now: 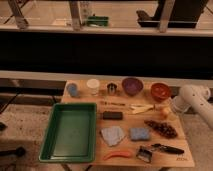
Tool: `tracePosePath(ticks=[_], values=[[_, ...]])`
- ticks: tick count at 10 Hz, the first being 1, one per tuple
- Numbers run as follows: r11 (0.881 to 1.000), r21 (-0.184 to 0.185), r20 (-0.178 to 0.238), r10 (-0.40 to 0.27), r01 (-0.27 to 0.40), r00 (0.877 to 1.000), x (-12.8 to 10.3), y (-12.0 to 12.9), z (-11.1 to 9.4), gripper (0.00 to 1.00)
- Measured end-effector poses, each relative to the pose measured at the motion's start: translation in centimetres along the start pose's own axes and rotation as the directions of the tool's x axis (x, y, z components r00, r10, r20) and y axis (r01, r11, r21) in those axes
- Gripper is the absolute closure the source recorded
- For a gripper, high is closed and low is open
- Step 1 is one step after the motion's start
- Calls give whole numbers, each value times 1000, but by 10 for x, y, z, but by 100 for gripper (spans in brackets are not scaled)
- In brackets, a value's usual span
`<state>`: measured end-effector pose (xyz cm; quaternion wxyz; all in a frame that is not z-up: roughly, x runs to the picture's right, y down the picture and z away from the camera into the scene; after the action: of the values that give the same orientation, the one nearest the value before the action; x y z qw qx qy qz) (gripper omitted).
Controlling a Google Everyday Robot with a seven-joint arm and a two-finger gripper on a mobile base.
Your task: Place apple in table surface
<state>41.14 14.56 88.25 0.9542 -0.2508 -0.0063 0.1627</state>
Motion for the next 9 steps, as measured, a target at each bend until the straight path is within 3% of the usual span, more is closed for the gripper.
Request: tracePosePath(ticks=[3, 4, 9], values=[[1000, 3, 8, -13, 13, 1000, -7, -4, 0, 20], [1000, 1, 7, -12, 12, 1000, -7, -5, 1, 25], [1000, -21, 10, -12, 13, 1000, -8, -7, 7, 74]])
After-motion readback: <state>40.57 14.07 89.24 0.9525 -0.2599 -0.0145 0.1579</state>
